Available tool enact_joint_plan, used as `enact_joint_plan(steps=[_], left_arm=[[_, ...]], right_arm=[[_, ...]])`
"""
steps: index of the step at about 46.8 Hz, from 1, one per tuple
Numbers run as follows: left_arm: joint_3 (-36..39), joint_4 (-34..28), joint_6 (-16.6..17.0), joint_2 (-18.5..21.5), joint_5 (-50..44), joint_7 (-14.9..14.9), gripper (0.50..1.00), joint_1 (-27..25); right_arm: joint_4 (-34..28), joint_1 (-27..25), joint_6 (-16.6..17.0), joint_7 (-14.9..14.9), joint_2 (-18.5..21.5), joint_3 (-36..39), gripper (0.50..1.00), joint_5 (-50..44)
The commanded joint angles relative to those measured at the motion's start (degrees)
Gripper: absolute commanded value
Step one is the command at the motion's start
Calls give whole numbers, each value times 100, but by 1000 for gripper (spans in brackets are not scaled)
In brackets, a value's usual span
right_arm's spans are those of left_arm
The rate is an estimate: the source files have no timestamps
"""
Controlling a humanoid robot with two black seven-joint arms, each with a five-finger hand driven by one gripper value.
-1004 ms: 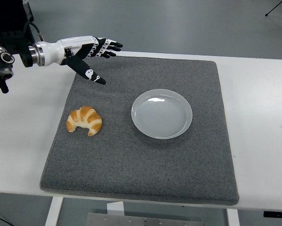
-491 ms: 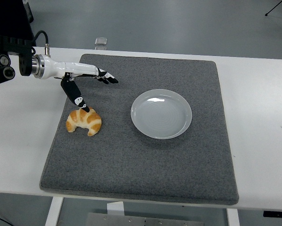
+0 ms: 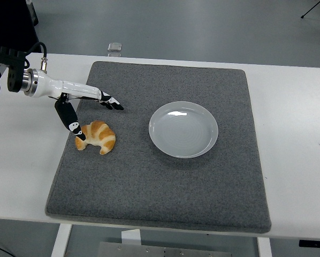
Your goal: Place the bread on the plate
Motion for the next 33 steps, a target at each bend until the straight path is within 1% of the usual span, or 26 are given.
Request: enact_joint_plan(steps=[1, 11, 18, 23, 29, 33], left_arm=[[-4, 80, 41, -16, 129, 17, 1000, 47], [5, 133, 94, -78, 173, 35, 1000, 91], [14, 142, 103, -95, 200, 44, 1000, 223], [5, 177, 103, -95, 358, 44, 1000, 267], [5, 239, 199, -113, 437, 44, 1000, 293], [5, 274, 269, -245, 437, 61, 1000, 381]], right_arm=[[0, 0, 0, 0, 0, 0, 952, -1], [0, 0, 0, 0, 0, 0, 952, -1], [0, 0, 0, 0, 0, 0, 952, -1], [0, 0, 0, 0, 0, 0, 952, -1], [0, 0, 0, 0, 0, -9, 952, -1], [0, 0, 0, 0, 0, 0, 954, -1]])
